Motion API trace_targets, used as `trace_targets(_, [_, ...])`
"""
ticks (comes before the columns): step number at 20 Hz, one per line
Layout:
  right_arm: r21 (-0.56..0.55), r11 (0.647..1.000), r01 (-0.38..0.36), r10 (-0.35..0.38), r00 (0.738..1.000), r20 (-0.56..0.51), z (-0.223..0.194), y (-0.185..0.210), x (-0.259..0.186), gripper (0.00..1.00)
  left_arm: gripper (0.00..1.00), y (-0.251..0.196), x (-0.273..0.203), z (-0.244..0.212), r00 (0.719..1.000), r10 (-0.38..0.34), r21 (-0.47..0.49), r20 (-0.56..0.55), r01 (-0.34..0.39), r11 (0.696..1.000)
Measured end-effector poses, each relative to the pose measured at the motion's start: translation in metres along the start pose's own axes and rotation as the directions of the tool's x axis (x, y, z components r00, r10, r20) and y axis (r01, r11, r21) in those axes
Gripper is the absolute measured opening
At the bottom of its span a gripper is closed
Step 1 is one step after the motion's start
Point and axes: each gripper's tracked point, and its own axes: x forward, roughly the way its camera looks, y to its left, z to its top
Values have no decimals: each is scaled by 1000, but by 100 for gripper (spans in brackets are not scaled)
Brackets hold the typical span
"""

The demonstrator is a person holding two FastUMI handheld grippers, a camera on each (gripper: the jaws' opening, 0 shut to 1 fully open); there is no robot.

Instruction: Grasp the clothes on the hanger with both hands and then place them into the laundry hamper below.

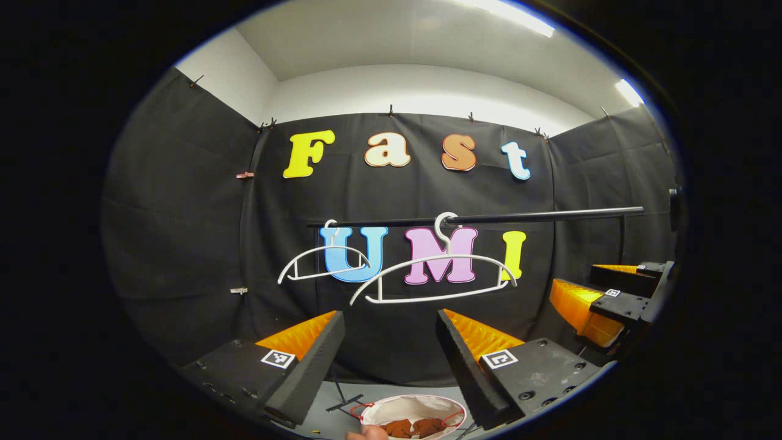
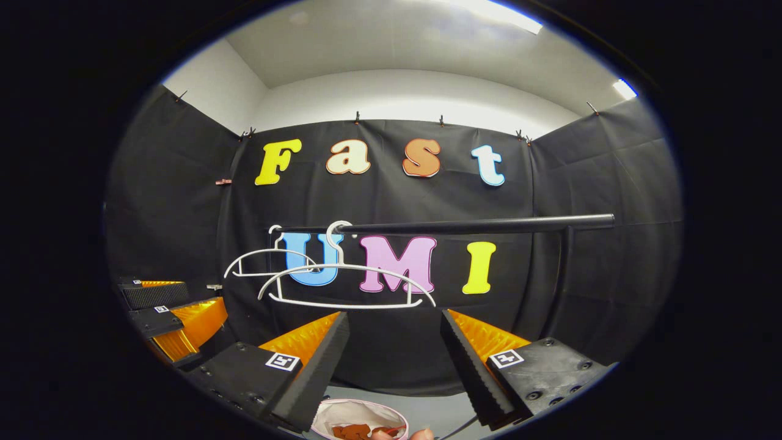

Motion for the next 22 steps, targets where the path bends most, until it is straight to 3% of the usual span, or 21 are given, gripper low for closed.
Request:
trace_targets(2, [-5, 1000, -1, 1, 1000, 5, 1, 0, 0, 96, 95, 0, 0, 0, 1000, -2, 1, -1, 2, 1000])
trace_targets(11, [-15, 1000, -4, 4, 1000, 14, 4, 2, -1, 100, 92, 0, 1, 1, 1000, -7, 8, 2, 7, 1000])
trace_targets(13, [-9, 1000, -1, 1, 1000, 27, 8, 2, -1, 93, 95, 11, 6, -8, 1000, -4, 8, 2, 4, 1000])
trace_targets(15, [-16, 1000, 3, -3, 1000, 29, 8, 0, 0, 100, 92, 10, 7, -7, 1000, -5, 8, 2, 5, 1000])
trace_targets(16, [-15, 1000, 5, -4, 1000, 29, 7, -1, 0, 96, 92, 10, 7, -8, 1000, -6, 8, 2, 6, 1000])
trace_targets(17, [-11, 1000, 4, -4, 1000, 30, 8, -1, 0, 100, 92, 10, 7, -7, 1000, -6, 9, 5, 6, 1000])
trace_targets(22, [-18, 1000, 3, -3, 999, 32, 7, -1, -1, 96, 95, 8, 9, -8, 1000, -10, 11, 4, 10, 1000])
